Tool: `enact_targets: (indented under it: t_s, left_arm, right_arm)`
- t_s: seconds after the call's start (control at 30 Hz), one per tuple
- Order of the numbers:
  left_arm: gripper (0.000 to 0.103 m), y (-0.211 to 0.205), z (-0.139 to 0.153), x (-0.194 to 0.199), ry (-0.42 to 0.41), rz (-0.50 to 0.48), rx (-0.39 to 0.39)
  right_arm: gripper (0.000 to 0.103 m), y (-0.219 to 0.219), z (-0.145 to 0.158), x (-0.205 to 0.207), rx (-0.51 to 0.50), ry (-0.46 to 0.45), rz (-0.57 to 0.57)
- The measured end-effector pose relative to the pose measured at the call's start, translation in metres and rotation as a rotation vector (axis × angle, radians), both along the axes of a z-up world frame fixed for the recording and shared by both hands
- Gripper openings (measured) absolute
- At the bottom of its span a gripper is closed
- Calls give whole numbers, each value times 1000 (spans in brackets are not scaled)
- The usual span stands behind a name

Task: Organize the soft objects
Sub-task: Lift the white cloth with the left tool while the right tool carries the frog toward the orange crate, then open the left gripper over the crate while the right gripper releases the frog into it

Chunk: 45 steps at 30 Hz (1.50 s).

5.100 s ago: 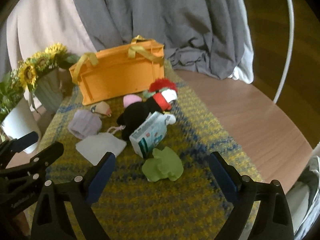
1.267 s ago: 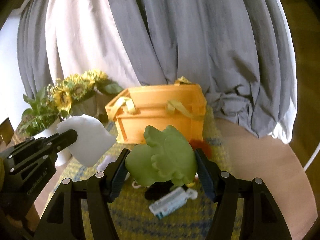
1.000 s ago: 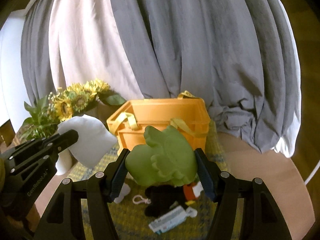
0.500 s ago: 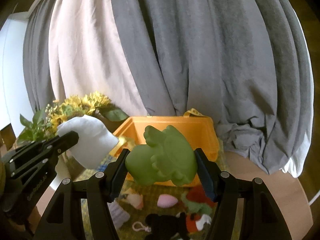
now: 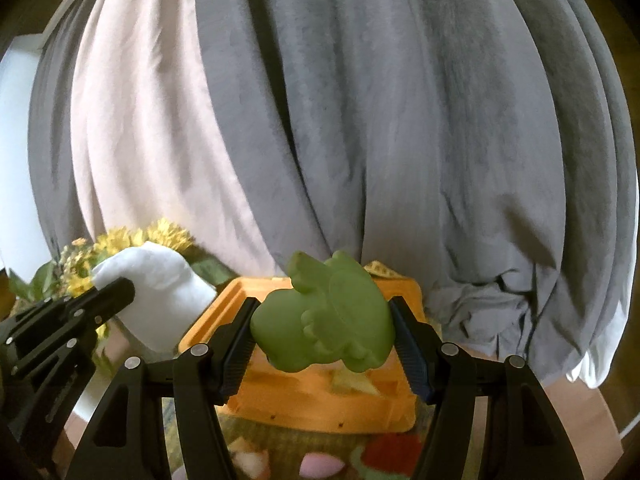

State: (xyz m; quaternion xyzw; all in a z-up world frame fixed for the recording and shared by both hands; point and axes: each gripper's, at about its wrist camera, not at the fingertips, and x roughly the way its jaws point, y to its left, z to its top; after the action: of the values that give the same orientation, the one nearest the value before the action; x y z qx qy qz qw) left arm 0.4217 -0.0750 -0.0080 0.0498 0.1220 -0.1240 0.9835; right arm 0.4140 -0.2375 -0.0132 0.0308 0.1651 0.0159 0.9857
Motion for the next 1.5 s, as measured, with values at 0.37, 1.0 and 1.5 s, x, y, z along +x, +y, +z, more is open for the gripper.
enact_targets:
  t_s: [0.37, 1.0, 1.5]
  left_arm:
    - [5, -12, -9, 54, 64, -9, 10]
    - [6, -27, -60, 134, 306, -20, 73]
    - [58, -29, -62, 129, 318, -15, 83]
  right_arm:
    - [65, -9, -6, 55, 1, 64, -13]
    - [65, -24, -65, 146, 51, 398, 4]
    - [79, -33, -72, 145, 72, 431, -35]
